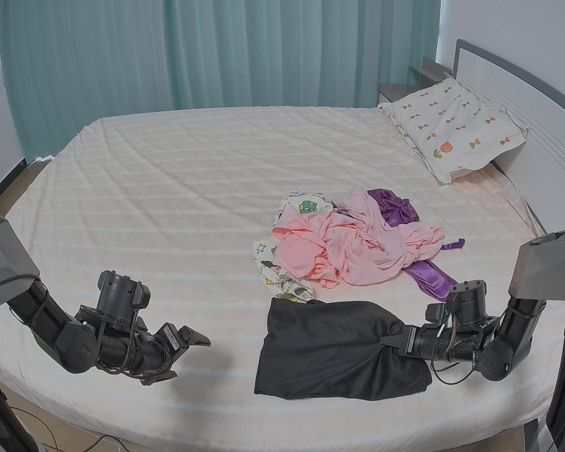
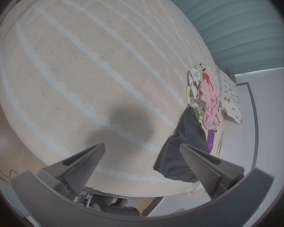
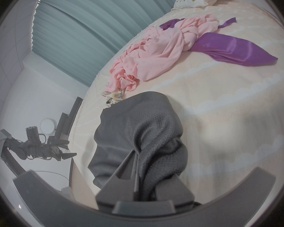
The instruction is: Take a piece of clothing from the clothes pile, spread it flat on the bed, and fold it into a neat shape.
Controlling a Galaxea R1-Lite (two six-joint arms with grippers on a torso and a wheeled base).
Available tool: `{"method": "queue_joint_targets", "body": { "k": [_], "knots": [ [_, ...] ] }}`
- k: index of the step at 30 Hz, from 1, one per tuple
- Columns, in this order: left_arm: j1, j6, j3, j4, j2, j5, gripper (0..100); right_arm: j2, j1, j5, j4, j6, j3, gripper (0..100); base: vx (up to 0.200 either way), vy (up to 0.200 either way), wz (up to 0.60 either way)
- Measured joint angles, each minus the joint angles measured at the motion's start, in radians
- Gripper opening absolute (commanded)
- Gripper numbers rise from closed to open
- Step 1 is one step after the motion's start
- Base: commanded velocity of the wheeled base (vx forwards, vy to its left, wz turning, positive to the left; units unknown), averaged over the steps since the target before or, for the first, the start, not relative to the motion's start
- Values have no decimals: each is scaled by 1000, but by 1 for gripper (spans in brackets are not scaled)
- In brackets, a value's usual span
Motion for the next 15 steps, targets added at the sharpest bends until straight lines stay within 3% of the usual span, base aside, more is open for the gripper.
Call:
{"method": "queue_joint_targets", "body": {
  "k": [1, 5, 11, 15],
  "knots": [
    [0, 0, 1, 0, 1, 0, 100, 6, 9, -2, 0, -4, 1, 100, 0, 0, 0],
    [1, 0, 4, -1, 1, 0, 100, 23, 23, -16, -2, -8, -1, 100, 0, 0, 0],
    [0, 0, 6, -1, 4, 1, 100, 27, 2, -119, -1, -5, -22, 100, 0, 0, 0],
    [1, 0, 7, -1, 6, 1, 100, 21, -44, -109, 10, 3, -42, 100, 0, 0, 0]
  ]
}}
